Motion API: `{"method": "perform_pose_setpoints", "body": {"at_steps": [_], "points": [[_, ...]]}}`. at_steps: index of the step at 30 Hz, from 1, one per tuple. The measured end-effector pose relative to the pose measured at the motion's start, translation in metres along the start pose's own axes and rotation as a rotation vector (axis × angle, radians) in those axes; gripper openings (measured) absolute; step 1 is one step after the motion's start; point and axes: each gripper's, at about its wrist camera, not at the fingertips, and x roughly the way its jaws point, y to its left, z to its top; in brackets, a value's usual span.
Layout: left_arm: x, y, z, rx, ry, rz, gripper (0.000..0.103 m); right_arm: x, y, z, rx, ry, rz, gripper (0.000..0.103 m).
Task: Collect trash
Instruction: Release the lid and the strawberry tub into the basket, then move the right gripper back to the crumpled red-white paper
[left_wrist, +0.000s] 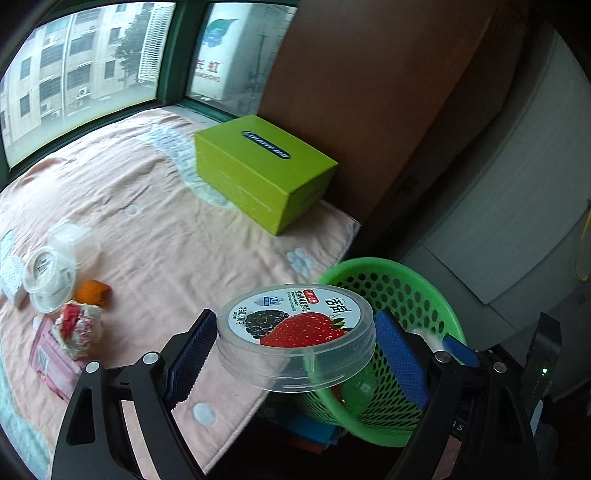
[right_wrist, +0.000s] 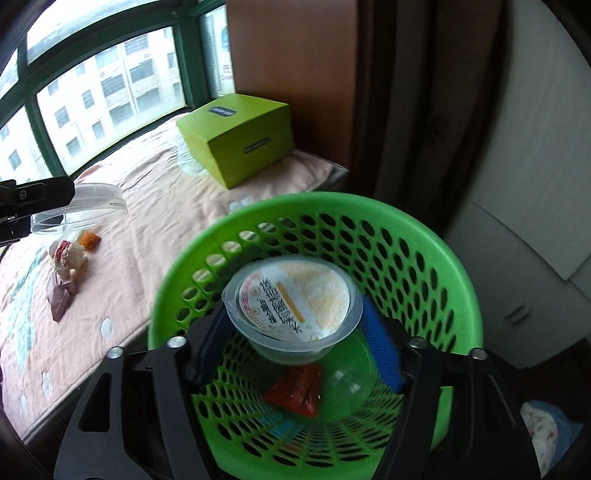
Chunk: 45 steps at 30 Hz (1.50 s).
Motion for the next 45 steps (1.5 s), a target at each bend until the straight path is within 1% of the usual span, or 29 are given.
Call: {"method": "perform_pose_setpoints", "body": {"at_steps": [11,18,25,27,28,33,38,45], "points": [[0.03,-0.044,-0.007,0.092,0.039,-0.009,0.084,-0.023,-0.031,-0.009,0.053,-0.051,-0.038,0.082],[0.051,-0.065,-0.014,0.148,0.076,0.0,0.084,-0.04,-0.054,-0.019,0.085,-0.079,-0.103,0.084],[0.065,-0.077,-0.019,0.168,0.108,-0.007,0.084,-0.045,-0.066,-0.024,0.128,-0.085,-0.108,0.085],[0.066,-0.077,-0.021,0.166,0.114,-0.016,0.086,-0.045,-0.066,-0.024,0.131,-0.089,-0.105,0.085],[0.066,-0.076,-0.022,0.163,0.111,-0.018,0.089,-0.046,-0.066,-0.023,0.131,-0.092,-0.102,0.085],[0.056,-0.071,-0.024,0.155,0.091,-0.007,0.09,-0.045,-0.058,-0.021,0.119,-0.093,-0.079,0.085],[0.039,-0.05,-0.024,0.125,0.061,0.052,0.09,-0.044,-0.041,-0.015,0.09,-0.093,-0.043,0.085],[0.01,-0.01,-0.025,0.078,0.008,0.177,0.09,-0.037,-0.003,0.0,0.025,-0.092,0.027,0.086]]}}
